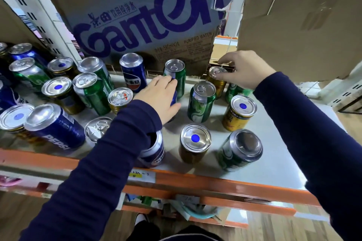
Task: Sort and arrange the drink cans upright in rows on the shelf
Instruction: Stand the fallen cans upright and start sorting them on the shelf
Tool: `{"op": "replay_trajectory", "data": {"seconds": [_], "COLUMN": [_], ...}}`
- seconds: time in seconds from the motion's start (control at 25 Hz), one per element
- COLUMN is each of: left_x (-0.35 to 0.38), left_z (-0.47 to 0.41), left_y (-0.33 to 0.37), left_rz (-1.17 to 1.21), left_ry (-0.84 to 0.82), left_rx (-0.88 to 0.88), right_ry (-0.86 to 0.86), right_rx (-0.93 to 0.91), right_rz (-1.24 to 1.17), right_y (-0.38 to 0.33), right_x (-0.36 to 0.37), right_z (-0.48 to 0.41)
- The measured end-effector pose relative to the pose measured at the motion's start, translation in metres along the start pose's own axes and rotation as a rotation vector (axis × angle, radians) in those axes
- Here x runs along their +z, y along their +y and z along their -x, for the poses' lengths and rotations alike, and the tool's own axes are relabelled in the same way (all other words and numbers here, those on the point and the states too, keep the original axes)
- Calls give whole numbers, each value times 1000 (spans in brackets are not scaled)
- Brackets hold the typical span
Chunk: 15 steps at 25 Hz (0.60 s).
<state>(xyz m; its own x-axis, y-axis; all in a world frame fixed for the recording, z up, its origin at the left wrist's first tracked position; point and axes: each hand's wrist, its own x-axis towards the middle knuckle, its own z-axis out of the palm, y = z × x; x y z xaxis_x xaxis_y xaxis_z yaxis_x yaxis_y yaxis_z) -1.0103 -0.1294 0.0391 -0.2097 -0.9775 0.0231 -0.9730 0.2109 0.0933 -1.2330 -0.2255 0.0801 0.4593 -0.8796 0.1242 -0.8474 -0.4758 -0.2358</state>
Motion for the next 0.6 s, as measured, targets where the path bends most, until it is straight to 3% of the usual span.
{"op": "replay_trajectory", "data": {"seconds": [0.12,0.36,0.48,0.6], "left_x": [-14,-27,-20,-11], "left_z": [7,94,155,221], "left_y": [-7,-42,-77,-129], "left_rz": [40,134,134,135], "left_ry": [3,350,470,483], "left_rx": [19,-108,-190,-284], "right_ry": [-6,38,107,165], "right_rx": [-113,-355,-492,-598], "right_rz": [-26,-55,-114,-216], "right_y": [-18,-92,-156,-237], "right_x": [-4,-11,3,40], "right_z": [12,32,43,55]}}
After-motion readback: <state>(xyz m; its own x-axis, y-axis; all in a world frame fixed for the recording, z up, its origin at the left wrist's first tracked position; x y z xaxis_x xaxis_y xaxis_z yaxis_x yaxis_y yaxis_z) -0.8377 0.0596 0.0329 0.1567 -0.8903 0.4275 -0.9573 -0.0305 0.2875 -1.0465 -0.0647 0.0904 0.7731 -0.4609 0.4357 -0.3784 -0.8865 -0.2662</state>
